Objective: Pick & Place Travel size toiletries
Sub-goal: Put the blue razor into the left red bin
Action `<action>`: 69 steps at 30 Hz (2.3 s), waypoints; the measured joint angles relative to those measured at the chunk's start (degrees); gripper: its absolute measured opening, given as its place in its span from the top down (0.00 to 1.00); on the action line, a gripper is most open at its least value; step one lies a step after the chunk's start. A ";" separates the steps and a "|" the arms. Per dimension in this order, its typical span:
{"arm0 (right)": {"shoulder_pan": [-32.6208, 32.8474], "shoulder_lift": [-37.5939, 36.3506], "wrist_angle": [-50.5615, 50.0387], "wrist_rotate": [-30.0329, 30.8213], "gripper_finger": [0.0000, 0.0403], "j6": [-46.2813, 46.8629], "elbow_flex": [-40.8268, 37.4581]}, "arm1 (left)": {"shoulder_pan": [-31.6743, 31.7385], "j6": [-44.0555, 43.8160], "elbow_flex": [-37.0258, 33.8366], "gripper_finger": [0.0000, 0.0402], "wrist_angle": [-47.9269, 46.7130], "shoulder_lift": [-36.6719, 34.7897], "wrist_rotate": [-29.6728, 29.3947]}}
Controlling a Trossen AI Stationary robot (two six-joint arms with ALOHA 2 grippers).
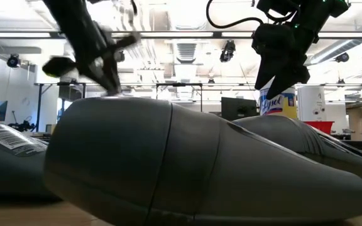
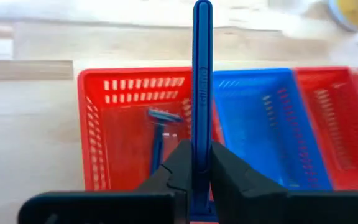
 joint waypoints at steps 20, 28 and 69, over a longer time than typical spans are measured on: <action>0.03 0.01 -2.40 -0.58 0.11 0.00 0.00 | -1.65 42.77 -0.86 0.63 23.51 -0.49 15.14; 5.11 0.12 -2.29 -12.82 0.15 -4.48 -0.16 | -8.41 57.30 3.01 0.63 25.29 4.11 19.80; 22.67 37.51 3.62 -10.42 0.44 -7.94 21.74 | -17.73 52.76 -17.51 0.63 13.23 -21.20 23.73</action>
